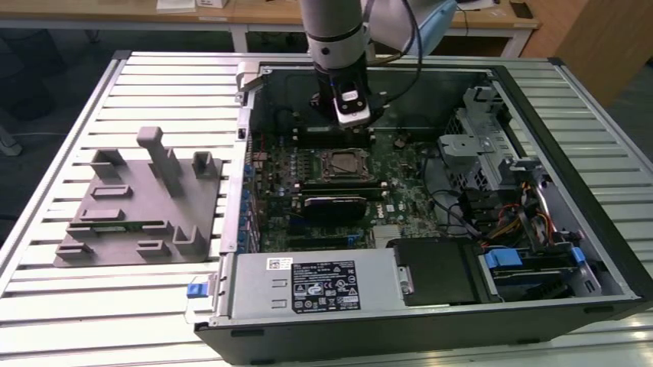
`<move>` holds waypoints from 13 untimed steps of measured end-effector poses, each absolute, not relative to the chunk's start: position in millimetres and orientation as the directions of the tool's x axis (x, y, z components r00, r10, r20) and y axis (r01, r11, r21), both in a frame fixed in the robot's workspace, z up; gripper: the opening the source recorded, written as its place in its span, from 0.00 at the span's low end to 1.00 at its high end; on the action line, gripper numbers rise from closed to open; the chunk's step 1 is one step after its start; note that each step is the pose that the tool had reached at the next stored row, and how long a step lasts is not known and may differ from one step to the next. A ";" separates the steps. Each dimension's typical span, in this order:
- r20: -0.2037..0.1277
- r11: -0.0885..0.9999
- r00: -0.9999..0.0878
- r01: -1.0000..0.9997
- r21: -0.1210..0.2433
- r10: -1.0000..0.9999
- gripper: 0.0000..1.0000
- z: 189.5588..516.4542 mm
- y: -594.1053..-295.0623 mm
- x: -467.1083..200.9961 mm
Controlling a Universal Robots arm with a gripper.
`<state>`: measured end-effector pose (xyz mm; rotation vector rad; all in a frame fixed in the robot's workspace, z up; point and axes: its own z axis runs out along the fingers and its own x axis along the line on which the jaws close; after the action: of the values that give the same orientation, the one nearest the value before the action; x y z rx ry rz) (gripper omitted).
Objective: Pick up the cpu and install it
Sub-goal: 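Install the first cpu locking lever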
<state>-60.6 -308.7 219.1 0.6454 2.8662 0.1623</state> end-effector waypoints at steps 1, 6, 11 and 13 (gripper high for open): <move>-0.161 0.899 -0.887 0.414 0.145 0.434 0.11 218.9 -309.2 -59.0; -0.119 0.901 -0.894 0.420 0.111 0.432 0.11 218.7 -312.8 -52.6; -0.089 0.903 -0.899 0.425 0.068 0.429 0.11 218.3 -315.8 -50.6; -0.084 0.903 -0.900 0.425 0.054 0.428 0.11 218.2 -318.2 -50.3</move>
<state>-50.3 -318.2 218.2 0.6683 2.9734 0.0519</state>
